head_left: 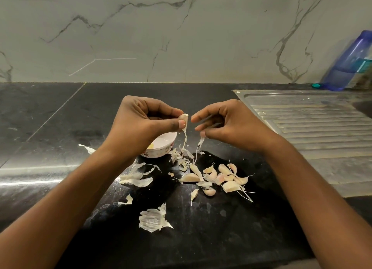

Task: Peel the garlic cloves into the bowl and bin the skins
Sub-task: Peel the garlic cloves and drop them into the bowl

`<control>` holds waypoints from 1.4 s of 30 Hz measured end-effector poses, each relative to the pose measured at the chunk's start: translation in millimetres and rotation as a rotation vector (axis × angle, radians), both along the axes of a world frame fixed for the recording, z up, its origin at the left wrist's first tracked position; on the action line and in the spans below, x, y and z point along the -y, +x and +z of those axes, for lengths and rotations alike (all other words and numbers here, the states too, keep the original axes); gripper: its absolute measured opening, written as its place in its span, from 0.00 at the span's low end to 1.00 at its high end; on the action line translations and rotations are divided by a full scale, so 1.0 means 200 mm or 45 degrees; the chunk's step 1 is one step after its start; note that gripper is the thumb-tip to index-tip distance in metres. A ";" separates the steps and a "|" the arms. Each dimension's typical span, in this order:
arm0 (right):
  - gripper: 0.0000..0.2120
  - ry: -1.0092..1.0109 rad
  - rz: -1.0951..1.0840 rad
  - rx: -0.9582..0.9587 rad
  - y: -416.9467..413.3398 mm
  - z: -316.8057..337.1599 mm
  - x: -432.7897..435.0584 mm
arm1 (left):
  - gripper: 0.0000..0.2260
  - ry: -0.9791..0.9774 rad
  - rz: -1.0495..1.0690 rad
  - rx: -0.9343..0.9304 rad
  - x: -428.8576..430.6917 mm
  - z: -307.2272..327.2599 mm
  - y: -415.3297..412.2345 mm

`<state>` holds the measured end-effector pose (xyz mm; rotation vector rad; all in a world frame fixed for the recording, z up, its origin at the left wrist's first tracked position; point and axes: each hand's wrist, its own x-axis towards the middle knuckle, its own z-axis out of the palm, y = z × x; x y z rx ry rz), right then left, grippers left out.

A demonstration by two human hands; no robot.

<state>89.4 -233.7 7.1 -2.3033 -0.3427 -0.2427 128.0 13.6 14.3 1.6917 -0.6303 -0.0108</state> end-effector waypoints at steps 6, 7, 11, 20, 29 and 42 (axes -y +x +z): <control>0.07 -0.059 -0.081 0.118 0.03 -0.01 0.02 | 0.10 0.005 -0.004 -0.012 0.00 0.00 0.00; 0.07 -0.034 -0.069 0.077 0.03 -0.01 0.02 | 0.10 0.008 -0.001 -0.012 0.00 0.00 0.00; 0.14 0.039 0.033 -0.121 0.01 0.00 0.01 | 0.10 0.016 0.017 -0.012 0.00 0.00 0.00; 0.14 0.068 0.045 -0.128 0.00 0.01 0.00 | 0.10 0.001 0.004 -0.024 0.00 0.00 0.00; 0.15 0.435 0.052 -0.028 0.00 0.04 0.00 | 0.09 -0.023 0.003 -0.040 0.01 -0.01 0.00; 0.07 0.010 0.000 -0.193 0.01 0.00 -0.01 | 0.09 -0.023 -0.007 -0.041 0.00 -0.01 0.00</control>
